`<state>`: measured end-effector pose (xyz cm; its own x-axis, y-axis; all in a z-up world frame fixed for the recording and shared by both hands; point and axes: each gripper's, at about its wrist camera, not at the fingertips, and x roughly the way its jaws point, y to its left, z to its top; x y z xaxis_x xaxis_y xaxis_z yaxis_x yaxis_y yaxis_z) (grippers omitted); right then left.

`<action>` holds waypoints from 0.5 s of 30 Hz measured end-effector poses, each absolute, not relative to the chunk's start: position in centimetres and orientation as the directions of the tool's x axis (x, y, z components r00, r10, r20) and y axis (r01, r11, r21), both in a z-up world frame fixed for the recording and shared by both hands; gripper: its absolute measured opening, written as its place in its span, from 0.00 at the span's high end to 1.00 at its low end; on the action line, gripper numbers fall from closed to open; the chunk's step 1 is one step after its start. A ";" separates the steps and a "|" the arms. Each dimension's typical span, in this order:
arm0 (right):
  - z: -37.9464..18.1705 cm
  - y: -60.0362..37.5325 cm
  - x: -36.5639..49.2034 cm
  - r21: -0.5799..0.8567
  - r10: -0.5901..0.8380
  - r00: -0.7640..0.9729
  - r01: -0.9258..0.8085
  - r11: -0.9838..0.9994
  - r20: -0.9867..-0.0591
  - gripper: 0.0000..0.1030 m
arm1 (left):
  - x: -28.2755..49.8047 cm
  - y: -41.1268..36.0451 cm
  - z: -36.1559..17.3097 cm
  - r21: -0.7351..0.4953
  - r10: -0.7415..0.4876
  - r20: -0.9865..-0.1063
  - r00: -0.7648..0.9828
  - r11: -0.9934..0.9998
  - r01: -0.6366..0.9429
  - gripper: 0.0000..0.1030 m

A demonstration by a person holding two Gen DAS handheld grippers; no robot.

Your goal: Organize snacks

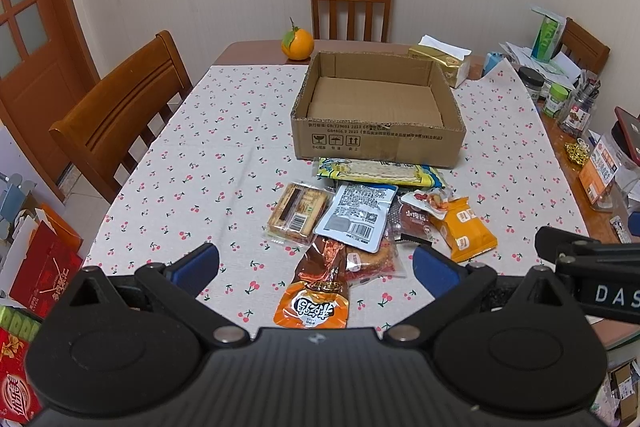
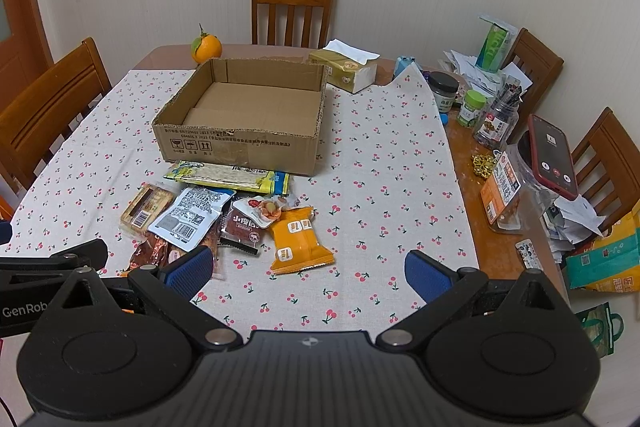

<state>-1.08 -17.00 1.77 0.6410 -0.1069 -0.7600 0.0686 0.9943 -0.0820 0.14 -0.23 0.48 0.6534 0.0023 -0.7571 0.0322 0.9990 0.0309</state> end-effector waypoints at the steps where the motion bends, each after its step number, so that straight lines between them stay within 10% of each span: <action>1: 1.7 -17.0 -1.0 -0.081 -0.106 0.641 0.068 0.994 -0.760 0.00 | 0.1 -0.2 0.5 0.031 0.002 -0.757 0.653 0.999 0.033 0.01; 15: 1.7 -17.2 -0.9 -0.082 -0.108 0.641 0.070 0.994 -0.760 0.00 | 0.3 -0.7 0.4 0.036 0.006 -0.757 0.653 0.999 0.032 0.01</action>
